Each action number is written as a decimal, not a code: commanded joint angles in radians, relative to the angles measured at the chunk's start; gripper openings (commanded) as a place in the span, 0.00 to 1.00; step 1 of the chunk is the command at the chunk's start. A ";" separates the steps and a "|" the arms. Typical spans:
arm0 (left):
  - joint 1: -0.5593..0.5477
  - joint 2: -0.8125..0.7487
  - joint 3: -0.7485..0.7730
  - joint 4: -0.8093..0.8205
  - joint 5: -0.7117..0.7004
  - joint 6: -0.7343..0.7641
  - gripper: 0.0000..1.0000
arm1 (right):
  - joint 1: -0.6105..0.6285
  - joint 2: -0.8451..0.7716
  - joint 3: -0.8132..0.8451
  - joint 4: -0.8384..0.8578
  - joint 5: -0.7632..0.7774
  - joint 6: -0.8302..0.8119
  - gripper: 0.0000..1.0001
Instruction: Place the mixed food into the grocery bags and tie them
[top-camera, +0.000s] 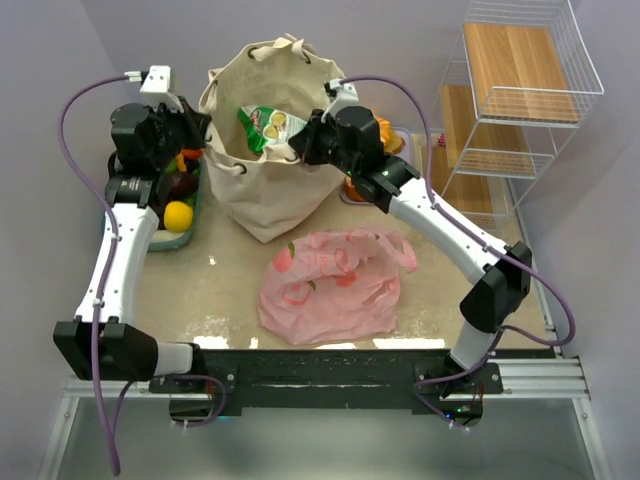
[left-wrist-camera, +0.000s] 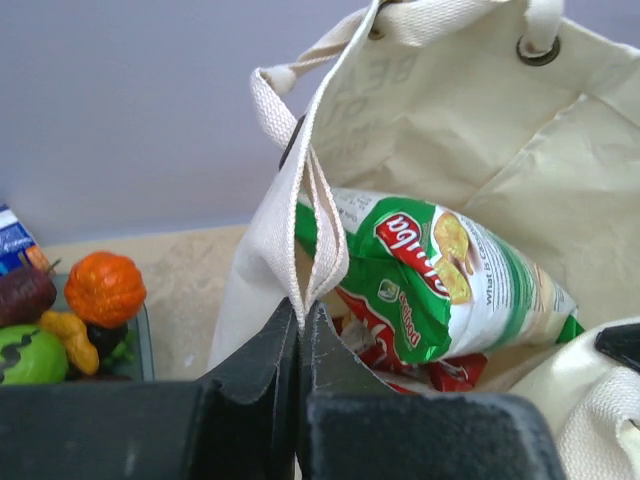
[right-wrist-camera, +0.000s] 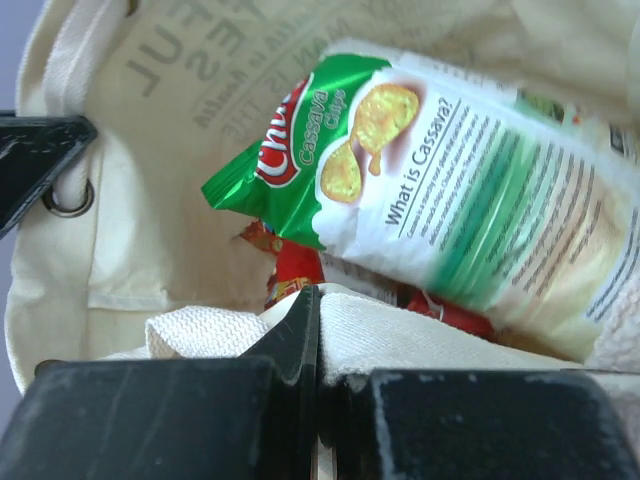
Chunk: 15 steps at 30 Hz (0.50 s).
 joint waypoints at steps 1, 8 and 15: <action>0.012 0.095 0.079 0.120 0.045 -0.039 0.00 | -0.034 0.044 0.137 0.142 -0.031 -0.071 0.00; 0.065 0.222 0.130 0.235 0.102 -0.068 0.00 | -0.114 0.178 0.215 0.210 -0.175 0.025 0.00; 0.071 0.365 0.214 0.370 0.209 -0.016 0.00 | -0.114 0.252 0.345 0.230 -0.214 -0.003 0.00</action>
